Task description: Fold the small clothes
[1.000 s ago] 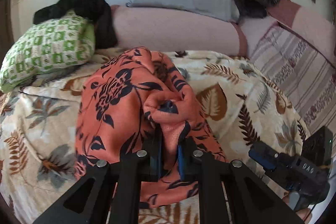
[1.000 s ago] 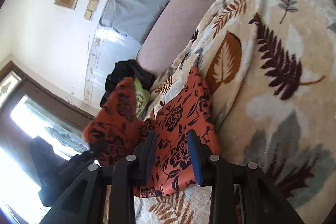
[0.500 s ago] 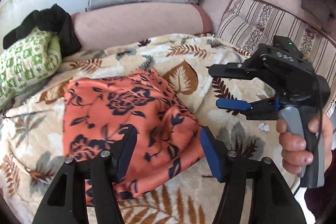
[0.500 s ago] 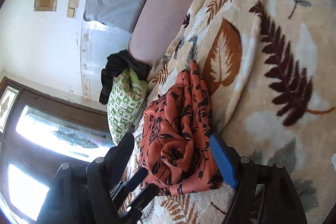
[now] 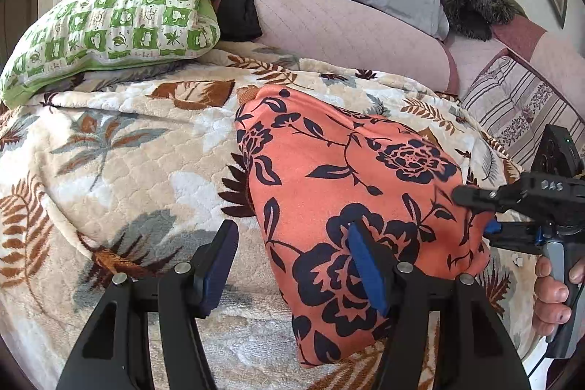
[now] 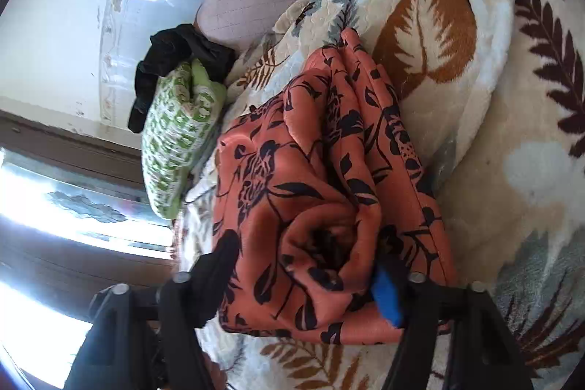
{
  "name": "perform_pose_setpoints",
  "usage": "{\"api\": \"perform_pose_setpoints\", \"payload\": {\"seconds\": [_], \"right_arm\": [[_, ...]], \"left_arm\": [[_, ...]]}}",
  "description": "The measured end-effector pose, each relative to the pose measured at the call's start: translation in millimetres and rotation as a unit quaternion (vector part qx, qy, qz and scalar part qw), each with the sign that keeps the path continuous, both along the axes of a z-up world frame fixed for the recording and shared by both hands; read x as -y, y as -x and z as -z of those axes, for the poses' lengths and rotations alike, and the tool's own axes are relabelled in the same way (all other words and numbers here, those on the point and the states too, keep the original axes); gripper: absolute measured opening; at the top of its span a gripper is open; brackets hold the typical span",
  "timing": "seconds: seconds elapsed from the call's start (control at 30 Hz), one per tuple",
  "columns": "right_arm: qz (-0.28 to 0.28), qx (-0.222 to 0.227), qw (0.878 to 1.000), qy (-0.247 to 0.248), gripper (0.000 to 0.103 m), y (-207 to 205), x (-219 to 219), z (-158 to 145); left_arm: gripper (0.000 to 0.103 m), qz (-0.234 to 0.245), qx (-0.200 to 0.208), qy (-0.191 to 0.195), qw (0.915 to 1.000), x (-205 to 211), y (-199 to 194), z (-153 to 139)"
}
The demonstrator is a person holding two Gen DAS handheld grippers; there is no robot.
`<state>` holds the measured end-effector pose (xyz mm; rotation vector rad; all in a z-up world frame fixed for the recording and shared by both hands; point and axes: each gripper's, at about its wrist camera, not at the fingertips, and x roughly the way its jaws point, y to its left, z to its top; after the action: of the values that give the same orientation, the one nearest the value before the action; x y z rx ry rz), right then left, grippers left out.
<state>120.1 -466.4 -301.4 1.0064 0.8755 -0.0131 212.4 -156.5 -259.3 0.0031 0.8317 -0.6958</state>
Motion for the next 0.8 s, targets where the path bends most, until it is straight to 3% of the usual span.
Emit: {"api": "perform_pose_setpoints", "payload": {"seconds": [0.1, 0.23, 0.27, 0.33, 0.4, 0.43, 0.57, 0.67, 0.8], "right_arm": [[0.015, -0.008, 0.996, 0.088, 0.025, 1, -12, -18], [0.066, 0.028, 0.974, 0.216, 0.013, 27, -25, -63], [0.079, 0.028, 0.971, 0.225, 0.013, 33, -23, -65], [0.086, -0.012, 0.973, 0.215, 0.011, 33, -14, -48], [0.085, -0.043, 0.98, 0.176, 0.011, 35, -6, -25], [0.087, -0.037, 0.982, 0.164, 0.011, 40, -4, -22], [0.116, -0.053, 0.97, 0.206, 0.013, 45, -2, -37], [0.108, -0.002, 0.976, 0.19, 0.015, 33, -1, -63], [0.045, 0.032, 0.982, 0.182, 0.015, -22, -17, -83]], "left_arm": [[0.064, 0.009, -0.024, 0.021, 0.9995, 1, -6, 6], [0.064, 0.02, -0.011, 0.027, 0.9994, 4, 0, -3], [0.073, 0.023, -0.01, 0.023, 0.9994, 7, 2, -2], [0.094, 0.038, -0.038, 0.007, 0.9985, 14, 1, 7], [0.095, 0.056, -0.087, -0.026, 0.9943, 22, -2, 25], [0.095, 0.058, -0.107, -0.032, 0.9921, 22, -3, 33], [0.095, 0.052, -0.121, -0.019, 0.9911, 18, -6, 30], [0.095, 0.046, -0.094, 0.0, 0.9945, 10, -3, 18], [0.095, 0.033, -0.107, 0.038, 0.993, -4, -13, 9]]}}
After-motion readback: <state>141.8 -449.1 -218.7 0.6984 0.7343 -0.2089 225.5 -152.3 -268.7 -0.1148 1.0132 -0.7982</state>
